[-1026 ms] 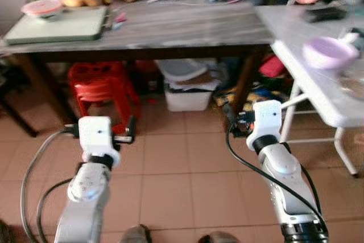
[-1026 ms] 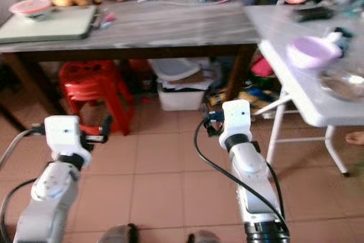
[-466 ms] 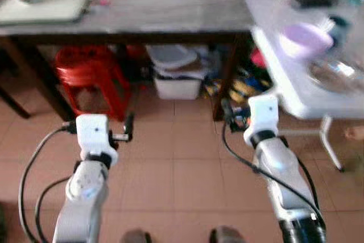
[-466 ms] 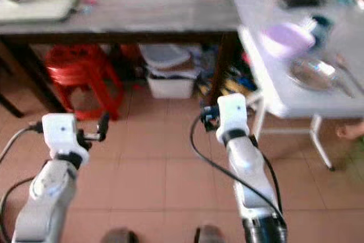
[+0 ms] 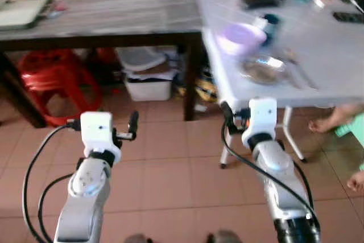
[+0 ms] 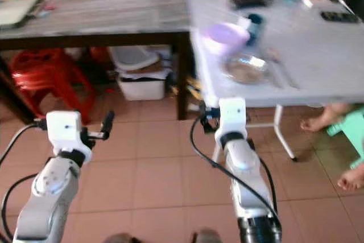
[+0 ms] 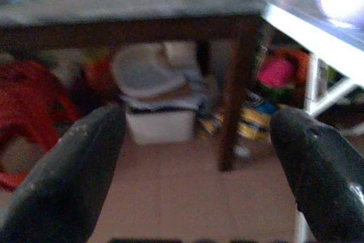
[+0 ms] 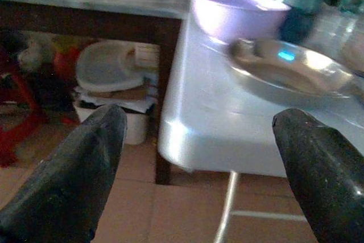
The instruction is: Setting the table
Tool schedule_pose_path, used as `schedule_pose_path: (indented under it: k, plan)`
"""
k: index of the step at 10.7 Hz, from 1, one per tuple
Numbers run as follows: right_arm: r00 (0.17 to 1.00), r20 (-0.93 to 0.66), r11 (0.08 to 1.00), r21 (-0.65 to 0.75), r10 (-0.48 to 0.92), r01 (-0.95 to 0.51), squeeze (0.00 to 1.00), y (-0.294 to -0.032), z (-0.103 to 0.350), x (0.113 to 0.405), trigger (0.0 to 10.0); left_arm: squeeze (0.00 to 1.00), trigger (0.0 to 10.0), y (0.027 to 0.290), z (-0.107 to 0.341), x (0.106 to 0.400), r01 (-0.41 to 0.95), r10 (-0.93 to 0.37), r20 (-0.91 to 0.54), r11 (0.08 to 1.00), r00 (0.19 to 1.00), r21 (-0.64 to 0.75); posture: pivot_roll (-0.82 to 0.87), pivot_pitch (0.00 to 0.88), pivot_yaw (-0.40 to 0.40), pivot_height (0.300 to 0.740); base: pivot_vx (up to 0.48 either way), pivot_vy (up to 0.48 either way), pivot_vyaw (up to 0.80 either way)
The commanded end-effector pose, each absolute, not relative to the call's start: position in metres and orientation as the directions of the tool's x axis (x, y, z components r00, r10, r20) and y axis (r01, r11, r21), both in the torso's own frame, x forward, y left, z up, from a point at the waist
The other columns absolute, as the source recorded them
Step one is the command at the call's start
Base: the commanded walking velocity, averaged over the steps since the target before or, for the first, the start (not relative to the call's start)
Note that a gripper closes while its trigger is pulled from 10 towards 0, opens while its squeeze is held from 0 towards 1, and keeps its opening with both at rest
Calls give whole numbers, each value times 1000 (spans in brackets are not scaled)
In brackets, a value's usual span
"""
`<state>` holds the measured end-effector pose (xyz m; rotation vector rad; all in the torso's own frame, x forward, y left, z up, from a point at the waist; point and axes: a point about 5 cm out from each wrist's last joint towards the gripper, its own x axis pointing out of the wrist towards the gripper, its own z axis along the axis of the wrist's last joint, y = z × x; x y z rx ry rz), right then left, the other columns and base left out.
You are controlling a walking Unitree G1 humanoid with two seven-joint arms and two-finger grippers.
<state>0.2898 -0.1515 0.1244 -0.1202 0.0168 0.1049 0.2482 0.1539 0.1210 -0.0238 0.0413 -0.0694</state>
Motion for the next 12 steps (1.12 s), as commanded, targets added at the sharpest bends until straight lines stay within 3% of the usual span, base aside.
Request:
schedule_pose_path:
  k: [1,2,3,4,5,10,12]
  plan:
    - [995,1,989,-108,97,-96,0,-155,129,289,10000,0,10000,150,126,249,94,-95,-24,995,995,-26,-5,120,35,740,371,-300,0]
    - [995,28,993,-68,95,-93,439,-157,133,289,10000,0,10000,149,126,249,99,-99,-24,995,995,-26,-4,122,36,740,375,-296,0]
    - [993,42,991,-78,111,-107,1000,-154,137,291,10000,0,10000,148,127,249,111,-111,-19,993,994,-28,-3,123,38,740,424,0,0]
    - [992,46,990,-90,115,-110,467,-153,138,292,10000,0,10000,147,128,249,120,-120,-11,992,993,-26,-2,124,38,740,454,0,0]
    - [991,54,988,-92,126,-120,0,-152,140,292,10000,0,10000,146,130,250,119,-119,-4,993,993,-26,-2,124,39,740,465,0,0]
    - [977,108,977,-129,183,-169,0,-143,150,294,10000,0,10000,147,130,250,103,-104,-1,994,995,-46,3,125,43,740,458,0,0]
    - [962,134,965,-145,239,-220,0,-136,156,297,10000,0,10000,151,135,251,79,-78,26,996,997,-47,8,124,42,740,0,0,0]
